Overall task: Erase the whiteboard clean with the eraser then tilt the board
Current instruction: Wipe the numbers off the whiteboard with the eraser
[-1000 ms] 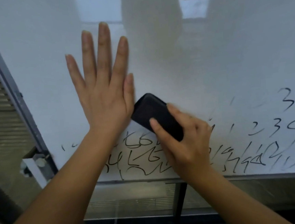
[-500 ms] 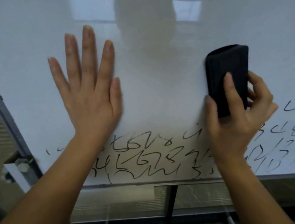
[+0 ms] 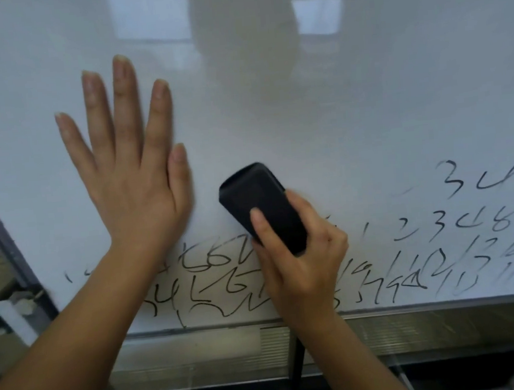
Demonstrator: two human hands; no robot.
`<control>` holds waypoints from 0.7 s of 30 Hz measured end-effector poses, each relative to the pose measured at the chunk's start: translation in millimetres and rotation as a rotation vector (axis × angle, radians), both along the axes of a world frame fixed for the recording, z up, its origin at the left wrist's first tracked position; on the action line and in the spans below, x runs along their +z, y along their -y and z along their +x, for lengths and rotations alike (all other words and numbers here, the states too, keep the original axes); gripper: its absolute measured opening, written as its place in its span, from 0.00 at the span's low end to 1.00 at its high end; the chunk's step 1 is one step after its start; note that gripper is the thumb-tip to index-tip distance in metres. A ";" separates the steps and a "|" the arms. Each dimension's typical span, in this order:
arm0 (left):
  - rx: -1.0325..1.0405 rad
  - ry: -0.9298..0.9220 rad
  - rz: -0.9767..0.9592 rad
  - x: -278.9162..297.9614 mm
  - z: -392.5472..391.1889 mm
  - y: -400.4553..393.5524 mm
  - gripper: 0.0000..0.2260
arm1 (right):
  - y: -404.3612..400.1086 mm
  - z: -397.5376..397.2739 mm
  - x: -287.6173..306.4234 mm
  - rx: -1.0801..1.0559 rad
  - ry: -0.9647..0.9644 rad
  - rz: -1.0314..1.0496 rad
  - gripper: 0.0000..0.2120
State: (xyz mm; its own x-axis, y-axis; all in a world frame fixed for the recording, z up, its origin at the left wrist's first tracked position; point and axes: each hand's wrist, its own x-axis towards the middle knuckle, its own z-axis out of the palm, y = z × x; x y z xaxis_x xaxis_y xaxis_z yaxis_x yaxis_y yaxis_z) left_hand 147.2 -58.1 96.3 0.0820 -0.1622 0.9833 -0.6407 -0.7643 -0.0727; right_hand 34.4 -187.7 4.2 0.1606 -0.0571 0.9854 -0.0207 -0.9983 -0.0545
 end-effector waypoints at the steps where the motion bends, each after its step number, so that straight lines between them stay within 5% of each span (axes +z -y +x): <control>1: 0.001 -0.002 0.000 0.1 0.2 0.4 0.21 | 7.9 -3.9 0.7 -0.004 -0.003 -0.011 0.28; 14: -0.075 -0.078 0.028 -0.2 -3.9 -0.8 0.21 | 130.4 -56.9 46.1 -0.158 0.173 0.115 0.18; 21: -0.050 0.067 0.189 15.5 -15.4 27.2 0.24 | 138.6 -61.2 54.1 -0.151 0.172 0.072 0.18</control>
State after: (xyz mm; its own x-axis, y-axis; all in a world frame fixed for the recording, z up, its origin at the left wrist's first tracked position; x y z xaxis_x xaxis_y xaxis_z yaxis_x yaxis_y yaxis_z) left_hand 131.8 -85.3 111.8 0.0049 -0.3463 0.9381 -0.6665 -0.7005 -0.2552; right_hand -26.7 -326.3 58.3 -0.0246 -0.1389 0.9900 -0.1534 -0.9780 -0.1411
